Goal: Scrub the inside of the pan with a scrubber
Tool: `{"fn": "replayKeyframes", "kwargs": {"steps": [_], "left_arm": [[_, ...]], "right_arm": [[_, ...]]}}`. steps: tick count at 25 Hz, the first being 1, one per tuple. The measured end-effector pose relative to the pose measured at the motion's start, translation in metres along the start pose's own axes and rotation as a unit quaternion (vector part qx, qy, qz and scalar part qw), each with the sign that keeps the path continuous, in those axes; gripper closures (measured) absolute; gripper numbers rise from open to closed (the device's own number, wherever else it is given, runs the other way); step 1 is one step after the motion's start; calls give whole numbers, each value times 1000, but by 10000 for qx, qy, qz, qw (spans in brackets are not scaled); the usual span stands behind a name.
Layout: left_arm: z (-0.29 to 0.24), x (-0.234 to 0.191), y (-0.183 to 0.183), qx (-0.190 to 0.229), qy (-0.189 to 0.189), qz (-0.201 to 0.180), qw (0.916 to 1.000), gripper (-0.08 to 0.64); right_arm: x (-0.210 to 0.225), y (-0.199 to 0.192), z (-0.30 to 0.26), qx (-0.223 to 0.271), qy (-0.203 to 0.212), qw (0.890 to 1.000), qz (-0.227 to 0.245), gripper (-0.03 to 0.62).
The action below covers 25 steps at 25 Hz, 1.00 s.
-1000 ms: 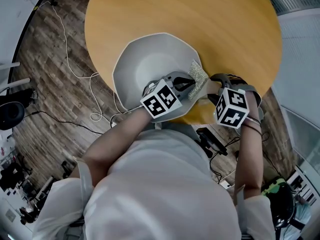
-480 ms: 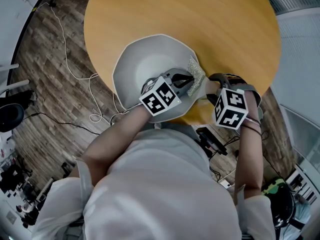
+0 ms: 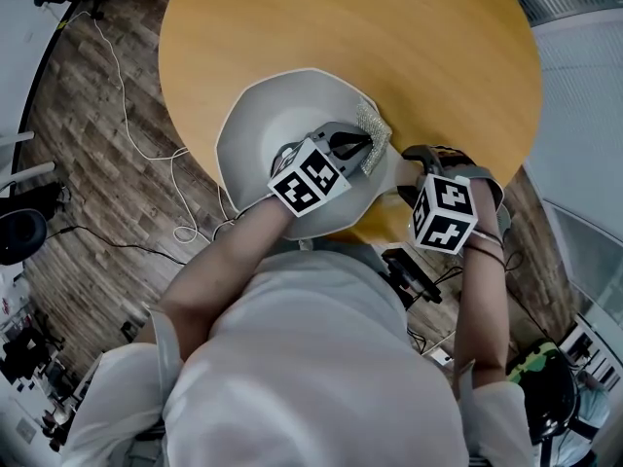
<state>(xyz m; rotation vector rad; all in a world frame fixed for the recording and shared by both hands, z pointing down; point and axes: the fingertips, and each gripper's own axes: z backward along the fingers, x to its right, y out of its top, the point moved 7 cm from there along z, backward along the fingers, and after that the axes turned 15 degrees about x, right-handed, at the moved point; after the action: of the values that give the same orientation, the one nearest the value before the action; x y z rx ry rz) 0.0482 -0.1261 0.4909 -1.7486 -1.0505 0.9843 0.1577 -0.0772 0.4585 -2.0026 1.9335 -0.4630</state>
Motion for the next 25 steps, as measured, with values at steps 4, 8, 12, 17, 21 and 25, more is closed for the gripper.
{"fn": "replayKeyframes", "kwargs": {"steps": [4,8,12,17,21,25], "left_arm": [[-1,-5,1,-18,112,-50,9999,543],[-1,-12,1,-42,246,-87,9997,543],[0,-20,2,-62,382,-82,9992,543],[0,-25,2,-66,534,-34,9985,543],[0,-32,4,-16,680,77,9977,543],[2,-39,6,2,831,151,9964,543]], "right_arm": [[-4,0,0,44,-15,10000,-49,351],[-6,1,-2,62,-10,10000,-41,351],[-6,3,-2,35,9,10000,8,351],[-8,3,-2,15,41,10000,89,351],[-9,4,-2,64,45,10000,49,351],[-9,4,-2,85,23,10000,19,351]]}}
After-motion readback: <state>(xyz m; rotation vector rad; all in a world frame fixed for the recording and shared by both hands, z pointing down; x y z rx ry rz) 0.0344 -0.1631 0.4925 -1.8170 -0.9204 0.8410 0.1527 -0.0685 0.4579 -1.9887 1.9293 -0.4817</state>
